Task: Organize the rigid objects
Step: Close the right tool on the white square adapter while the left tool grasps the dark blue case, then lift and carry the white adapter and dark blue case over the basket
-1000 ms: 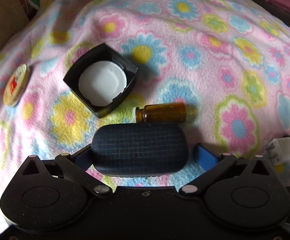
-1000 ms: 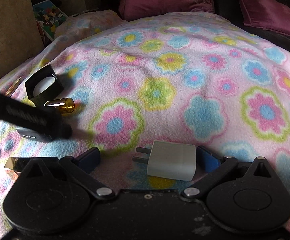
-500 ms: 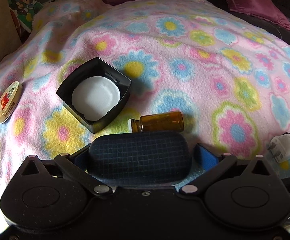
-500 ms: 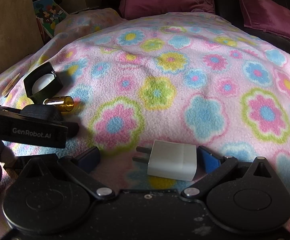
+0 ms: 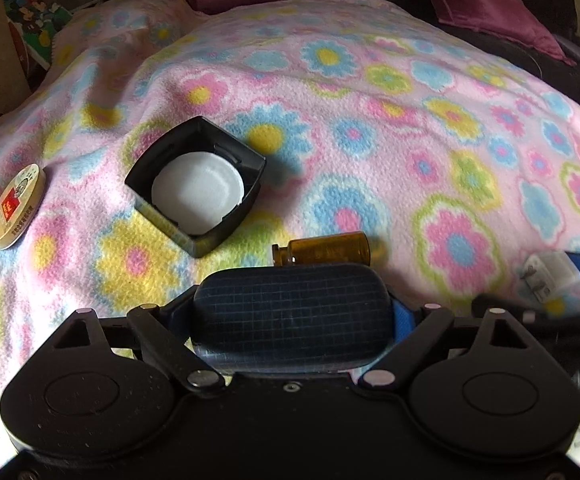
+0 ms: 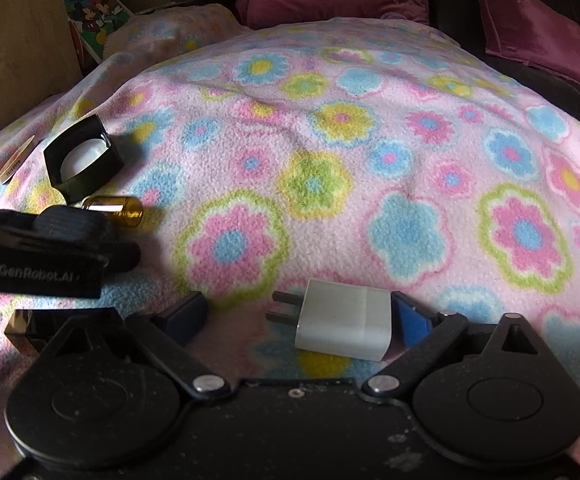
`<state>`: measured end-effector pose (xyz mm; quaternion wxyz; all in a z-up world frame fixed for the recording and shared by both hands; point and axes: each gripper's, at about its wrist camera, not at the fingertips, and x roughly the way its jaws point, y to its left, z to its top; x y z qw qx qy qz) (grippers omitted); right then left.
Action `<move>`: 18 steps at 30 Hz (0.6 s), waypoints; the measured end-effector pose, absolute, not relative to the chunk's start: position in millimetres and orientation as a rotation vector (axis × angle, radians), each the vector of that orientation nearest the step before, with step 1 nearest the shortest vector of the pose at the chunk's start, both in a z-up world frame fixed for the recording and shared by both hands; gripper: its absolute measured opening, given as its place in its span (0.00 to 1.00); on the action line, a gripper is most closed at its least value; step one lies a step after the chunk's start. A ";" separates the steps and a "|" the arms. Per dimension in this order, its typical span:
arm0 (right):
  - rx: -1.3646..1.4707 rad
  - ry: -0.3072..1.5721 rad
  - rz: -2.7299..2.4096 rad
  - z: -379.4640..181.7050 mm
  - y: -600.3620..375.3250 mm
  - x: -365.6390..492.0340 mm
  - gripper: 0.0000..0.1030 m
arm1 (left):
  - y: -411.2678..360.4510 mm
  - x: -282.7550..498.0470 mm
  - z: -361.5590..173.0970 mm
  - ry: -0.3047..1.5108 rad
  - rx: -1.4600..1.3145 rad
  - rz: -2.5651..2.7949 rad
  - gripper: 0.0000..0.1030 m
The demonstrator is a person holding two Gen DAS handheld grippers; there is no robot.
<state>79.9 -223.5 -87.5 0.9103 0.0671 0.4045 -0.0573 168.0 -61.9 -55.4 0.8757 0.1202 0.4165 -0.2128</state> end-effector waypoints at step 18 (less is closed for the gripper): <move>0.294 0.900 -0.165 -21.6 -241.6 81.1 0.53 | -47.9 144.6 4.5 0.822 0.269 -0.390 0.83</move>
